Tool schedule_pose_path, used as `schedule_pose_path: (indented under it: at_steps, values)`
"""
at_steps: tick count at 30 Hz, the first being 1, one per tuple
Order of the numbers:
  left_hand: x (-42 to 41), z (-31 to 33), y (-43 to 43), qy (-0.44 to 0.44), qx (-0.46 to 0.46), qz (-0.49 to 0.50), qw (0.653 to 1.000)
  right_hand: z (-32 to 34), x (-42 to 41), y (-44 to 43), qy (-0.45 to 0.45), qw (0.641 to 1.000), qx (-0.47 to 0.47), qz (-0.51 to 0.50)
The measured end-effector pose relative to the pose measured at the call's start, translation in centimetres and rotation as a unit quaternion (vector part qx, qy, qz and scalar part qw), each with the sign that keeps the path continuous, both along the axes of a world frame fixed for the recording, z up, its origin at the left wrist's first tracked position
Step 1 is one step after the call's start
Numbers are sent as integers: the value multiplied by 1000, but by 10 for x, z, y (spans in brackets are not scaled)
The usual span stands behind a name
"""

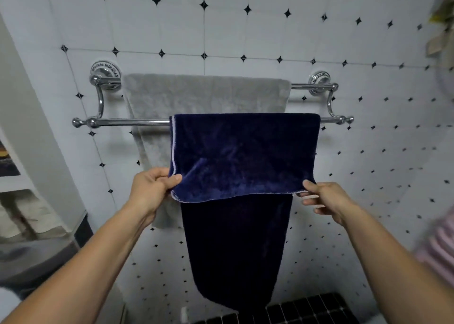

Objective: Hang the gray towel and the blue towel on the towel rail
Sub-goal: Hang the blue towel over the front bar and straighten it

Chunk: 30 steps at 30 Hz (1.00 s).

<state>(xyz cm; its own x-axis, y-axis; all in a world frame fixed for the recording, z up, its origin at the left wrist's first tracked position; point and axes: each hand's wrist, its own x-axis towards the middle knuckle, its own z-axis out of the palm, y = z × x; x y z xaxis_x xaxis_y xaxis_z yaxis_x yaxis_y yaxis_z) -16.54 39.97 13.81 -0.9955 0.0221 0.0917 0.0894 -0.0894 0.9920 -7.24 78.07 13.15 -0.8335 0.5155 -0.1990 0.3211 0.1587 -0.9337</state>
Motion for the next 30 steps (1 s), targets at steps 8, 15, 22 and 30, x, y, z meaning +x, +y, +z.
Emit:
schedule_pose_path:
  at_steps: [8,15,22,30]
  values:
    - [42,-109,-15,-97,-93,-12,991,-82,33,0,-96,995,5,25]
    - [43,-132,-23,-116,-217,-33,969,-102,42,8,-255,958,31,127]
    - [14,0,-18,-43,2,-106,993,29,-16,1,63,993,21,98]
    - [-11,90,7,1,68,60,996,102,-51,-32,193,976,-43,90]
